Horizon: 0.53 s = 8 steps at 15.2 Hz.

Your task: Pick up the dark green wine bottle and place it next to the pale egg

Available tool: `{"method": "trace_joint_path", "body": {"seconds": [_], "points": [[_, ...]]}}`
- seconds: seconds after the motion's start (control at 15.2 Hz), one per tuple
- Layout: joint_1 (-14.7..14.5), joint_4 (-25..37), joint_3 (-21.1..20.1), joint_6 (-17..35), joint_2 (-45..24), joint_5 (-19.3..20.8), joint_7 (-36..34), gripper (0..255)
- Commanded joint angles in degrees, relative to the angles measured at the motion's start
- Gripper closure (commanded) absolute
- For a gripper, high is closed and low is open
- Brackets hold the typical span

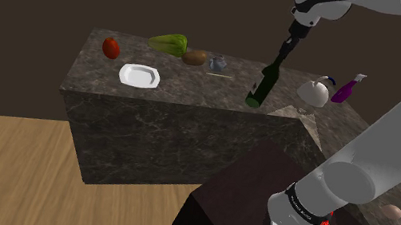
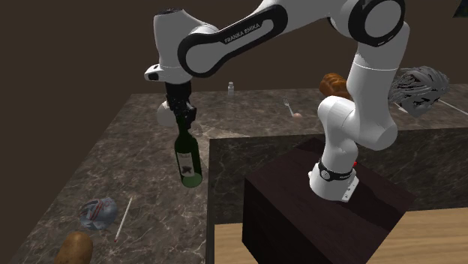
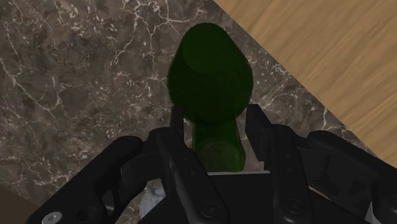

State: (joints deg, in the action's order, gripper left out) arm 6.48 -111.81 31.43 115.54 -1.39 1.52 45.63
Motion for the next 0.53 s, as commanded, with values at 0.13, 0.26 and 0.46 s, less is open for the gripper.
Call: {"method": "trace_joint_path", "body": {"seconds": [0.13, 0.26, 0.46], "points": [[0.0, 2.49, 0.02, -2.96, 0.56, 0.28, 0.0, 255], [-0.04, 3.76, -0.01, -4.46, 0.84, 0.41, -0.06, 255], [-0.08, 5.77, -0.05, -6.73, 1.14, 0.55, -0.11, 255]]}}
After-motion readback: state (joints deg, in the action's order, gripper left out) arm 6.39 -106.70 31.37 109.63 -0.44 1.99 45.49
